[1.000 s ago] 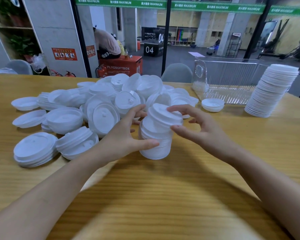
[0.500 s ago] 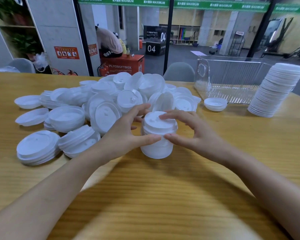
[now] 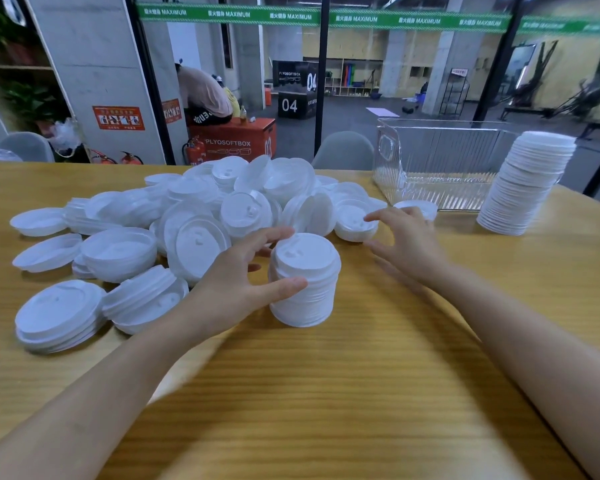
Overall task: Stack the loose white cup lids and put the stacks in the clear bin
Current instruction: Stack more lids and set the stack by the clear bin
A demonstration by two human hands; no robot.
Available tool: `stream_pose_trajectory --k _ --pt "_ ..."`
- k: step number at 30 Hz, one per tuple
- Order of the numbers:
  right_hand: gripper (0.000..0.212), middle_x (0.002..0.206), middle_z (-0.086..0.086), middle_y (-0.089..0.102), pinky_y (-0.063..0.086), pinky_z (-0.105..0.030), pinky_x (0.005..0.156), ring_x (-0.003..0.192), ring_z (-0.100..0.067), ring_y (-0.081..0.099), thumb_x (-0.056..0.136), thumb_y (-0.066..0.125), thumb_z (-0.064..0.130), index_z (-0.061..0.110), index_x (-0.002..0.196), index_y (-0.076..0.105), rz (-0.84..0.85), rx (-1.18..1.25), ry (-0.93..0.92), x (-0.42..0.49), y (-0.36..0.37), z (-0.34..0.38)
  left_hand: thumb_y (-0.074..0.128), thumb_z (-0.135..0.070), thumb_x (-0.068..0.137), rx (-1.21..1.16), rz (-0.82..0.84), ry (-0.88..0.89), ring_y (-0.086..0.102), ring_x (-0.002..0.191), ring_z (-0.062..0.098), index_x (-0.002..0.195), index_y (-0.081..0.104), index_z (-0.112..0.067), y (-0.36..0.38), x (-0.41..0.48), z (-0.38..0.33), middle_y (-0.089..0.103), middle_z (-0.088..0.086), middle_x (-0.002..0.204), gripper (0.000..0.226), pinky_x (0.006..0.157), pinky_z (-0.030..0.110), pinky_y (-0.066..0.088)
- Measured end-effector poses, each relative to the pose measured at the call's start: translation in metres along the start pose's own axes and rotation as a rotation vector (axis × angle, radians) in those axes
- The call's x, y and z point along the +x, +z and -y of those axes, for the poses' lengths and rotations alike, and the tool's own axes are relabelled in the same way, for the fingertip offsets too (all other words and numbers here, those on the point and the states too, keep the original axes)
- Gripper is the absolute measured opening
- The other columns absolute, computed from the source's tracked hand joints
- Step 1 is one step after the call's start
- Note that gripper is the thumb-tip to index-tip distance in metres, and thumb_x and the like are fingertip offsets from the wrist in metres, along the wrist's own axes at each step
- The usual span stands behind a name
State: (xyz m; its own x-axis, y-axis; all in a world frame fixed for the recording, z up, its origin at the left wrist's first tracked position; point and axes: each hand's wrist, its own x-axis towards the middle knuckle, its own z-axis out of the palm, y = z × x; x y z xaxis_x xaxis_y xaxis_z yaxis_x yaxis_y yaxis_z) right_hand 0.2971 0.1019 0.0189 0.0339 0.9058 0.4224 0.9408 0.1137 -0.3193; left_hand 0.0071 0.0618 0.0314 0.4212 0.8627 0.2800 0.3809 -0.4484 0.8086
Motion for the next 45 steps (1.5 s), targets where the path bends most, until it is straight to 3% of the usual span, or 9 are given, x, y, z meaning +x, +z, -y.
stream_pose_trajectory --k 5,13,19,26,30,32,38,42,45 --pt "0.053 0.147 0.007 0.046 0.028 -0.043 0.102 0.130 -0.032 0.036 0.089 0.066 0.043 0.027 0.136 0.050 0.075 -0.152 0.051 0.023 0.019 0.010 0.069 -0.066 0.060 -0.002 0.003 0.005 0.050 0.119 -0.006 0.128 0.052 -0.048 0.001 0.001 0.003 0.059 -0.029 0.123 0.073 0.097 0.016 0.039" --pt "0.047 0.134 -0.005 0.048 0.035 -0.023 0.085 0.114 -0.024 0.053 0.083 0.076 0.020 0.013 0.125 0.056 -0.061 0.284 0.115 0.036 0.035 0.006 0.069 -0.065 0.061 -0.009 0.002 0.015 0.051 0.117 -0.009 0.124 0.051 -0.052 0.001 0.002 0.003 0.057 -0.033 0.121 0.067 0.093 0.011 0.039" --pt "0.098 0.146 -0.004 0.028 0.018 -0.006 0.095 0.128 -0.008 0.028 0.072 0.084 0.019 0.017 0.150 0.026 -0.092 0.463 0.027 0.017 0.007 0.007 0.069 -0.065 0.060 -0.018 0.001 0.016 0.051 0.117 -0.009 0.126 0.052 -0.051 0.000 0.002 0.004 0.057 -0.034 0.119 0.070 0.092 0.010 0.040" --pt "0.108 0.146 0.000 0.021 0.032 -0.048 0.112 0.137 -0.028 0.030 0.063 0.073 -0.010 0.018 0.149 0.014 -0.065 0.263 -0.216 -0.022 -0.029 0.000 0.071 -0.063 0.061 -0.017 0.003 0.013 0.051 0.114 -0.011 0.126 0.051 -0.052 0.000 0.002 0.002 0.058 -0.035 0.116 0.069 0.086 0.002 0.038" --pt "0.114 0.154 0.010 0.019 0.019 -0.022 0.106 0.144 0.000 0.016 0.063 0.067 -0.008 0.045 0.144 0.007 0.102 -0.024 -0.386 -0.042 -0.034 0.000 0.068 -0.067 0.057 -0.025 -0.002 0.013 0.051 0.114 -0.010 0.126 0.052 -0.050 0.001 0.001 0.002 0.059 -0.032 0.117 0.072 0.085 0.001 0.039" --pt "0.114 0.157 0.017 0.015 0.012 -0.013 0.113 0.145 0.009 0.010 0.067 0.064 -0.010 0.043 0.149 0.005 0.185 0.117 -0.431 -0.048 -0.032 0.005 0.069 -0.066 0.058 -0.029 -0.007 0.013 0.052 0.115 -0.008 0.126 0.053 -0.049 0.001 0.002 0.003 0.060 -0.030 0.117 0.072 0.086 0.004 0.040" --pt "0.080 0.161 0.002 0.022 0.022 -0.025 0.120 0.148 -0.007 0.023 0.081 0.063 0.003 0.028 0.146 0.024 0.103 0.642 -0.278 -0.051 -0.016 0.003 0.069 -0.065 0.058 -0.026 -0.005 0.009 0.052 0.116 -0.007 0.129 0.053 -0.047 0.002 0.002 0.004 0.061 -0.029 0.119 0.075 0.089 0.013 0.042" --pt "0.069 0.154 -0.013 0.033 0.040 -0.023 0.109 0.139 -0.008 0.042 0.078 0.075 -0.004 0.013 0.133 0.036 0.021 1.058 -0.067 -0.048 -0.014 0.003 0.069 -0.067 0.058 -0.026 -0.004 0.007 0.052 0.116 -0.008 0.129 0.052 -0.048 0.001 0.002 0.004 0.060 -0.031 0.118 0.075 0.087 0.009 0.042" --pt "0.071 0.141 -0.011 0.050 0.051 -0.023 0.094 0.124 -0.018 0.059 0.069 0.080 0.021 0.013 0.129 0.043 0.033 1.361 0.009 -0.050 -0.015 0.014 0.069 -0.067 0.059 -0.030 0.003 0.004 0.052 0.118 -0.006 0.130 0.052 -0.047 0.001 0.001 0.004 0.060 -0.027 0.122 0.075 0.089 0.012 0.042"
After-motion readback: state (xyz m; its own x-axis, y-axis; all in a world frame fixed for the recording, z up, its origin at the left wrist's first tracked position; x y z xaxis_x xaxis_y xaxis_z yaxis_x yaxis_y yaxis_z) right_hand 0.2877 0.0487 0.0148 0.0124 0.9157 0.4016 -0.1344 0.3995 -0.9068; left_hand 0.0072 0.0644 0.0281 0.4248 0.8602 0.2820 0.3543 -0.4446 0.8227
